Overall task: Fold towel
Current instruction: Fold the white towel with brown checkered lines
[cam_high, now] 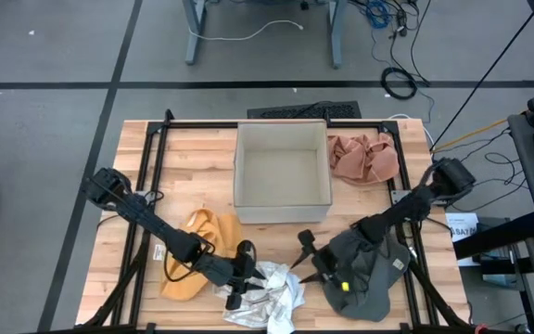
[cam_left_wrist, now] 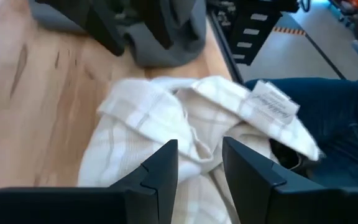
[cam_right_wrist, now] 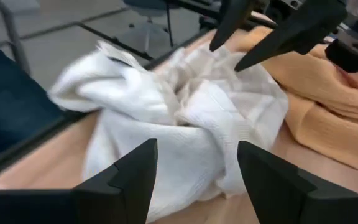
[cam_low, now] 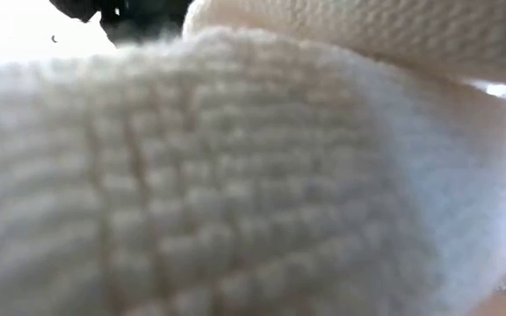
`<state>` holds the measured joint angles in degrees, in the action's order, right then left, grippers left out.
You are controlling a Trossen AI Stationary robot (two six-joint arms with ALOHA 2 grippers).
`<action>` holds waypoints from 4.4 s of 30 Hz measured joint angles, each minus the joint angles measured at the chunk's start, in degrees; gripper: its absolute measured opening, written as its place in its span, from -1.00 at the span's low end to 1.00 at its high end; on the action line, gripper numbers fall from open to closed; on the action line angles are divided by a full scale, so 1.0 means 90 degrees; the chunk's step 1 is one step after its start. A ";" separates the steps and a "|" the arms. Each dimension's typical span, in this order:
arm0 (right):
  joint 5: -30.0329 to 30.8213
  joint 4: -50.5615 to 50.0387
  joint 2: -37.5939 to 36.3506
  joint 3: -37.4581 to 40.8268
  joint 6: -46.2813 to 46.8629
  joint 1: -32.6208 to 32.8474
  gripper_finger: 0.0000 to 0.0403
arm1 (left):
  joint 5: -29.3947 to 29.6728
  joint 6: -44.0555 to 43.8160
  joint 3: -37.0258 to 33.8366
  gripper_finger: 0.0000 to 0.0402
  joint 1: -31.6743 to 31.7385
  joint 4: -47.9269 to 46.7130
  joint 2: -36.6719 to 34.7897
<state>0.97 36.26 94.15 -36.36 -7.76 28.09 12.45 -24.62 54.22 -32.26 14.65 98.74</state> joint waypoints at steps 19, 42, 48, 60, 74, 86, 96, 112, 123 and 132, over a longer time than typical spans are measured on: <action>0.0582 -0.0259 0.0779 -0.0552 -0.0232 -0.0155 0.05 | -0.0794 -0.1430 0.0000 -0.34 0.0419 0.0907 0.0769; 0.0875 -0.0374 0.0779 -0.0552 -0.0226 -0.0162 0.05 | -0.1810 -0.1119 0.0610 -0.46 0.0808 0.1264 0.1495; 0.0794 -0.0541 0.0767 -0.0552 -0.0044 -0.0162 0.05 | -0.2277 -0.0389 0.1149 -0.92 0.0831 0.0726 0.1346; -0.0503 -0.1016 -0.0228 -0.0549 0.0142 -0.0140 0.05 | -0.1622 0.1387 0.4030 -0.99 0.0859 -0.4976 0.0363; -0.0562 -0.1450 -0.1716 -0.0549 -0.0159 -0.0111 0.05 | 0.0557 0.2566 0.7711 -0.99 0.0698 -0.8766 0.0351; 0.1089 -0.2357 -0.2298 -0.0549 -0.0285 -0.0110 0.05 | -0.0357 0.2258 0.8159 -0.99 0.0356 -0.9737 0.0512; 0.1291 -0.1738 -0.2107 -0.0549 -0.0600 -0.0148 0.05 | -0.0886 0.2296 0.8143 -0.99 0.0488 -0.9741 0.0974; 0.1333 -0.1168 -0.1278 -0.0549 -0.0679 -0.0753 0.05 | -0.1136 0.2617 0.8141 -0.99 0.0531 -0.9521 0.1034; 0.0995 -0.1224 -0.1278 -0.0548 -0.0715 -0.0687 -0.48 | -0.1146 0.2743 0.8140 -0.99 0.0573 -0.9545 0.1034; 0.1358 -0.1687 -0.1445 -0.0547 -0.0870 -0.0636 -0.99 | -0.0801 0.2503 0.8140 -0.99 0.0584 -0.9664 0.1034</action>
<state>13.19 21.08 81.15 -41.28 -15.59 22.37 5.24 -2.09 127.48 -27.00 -72.33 108.05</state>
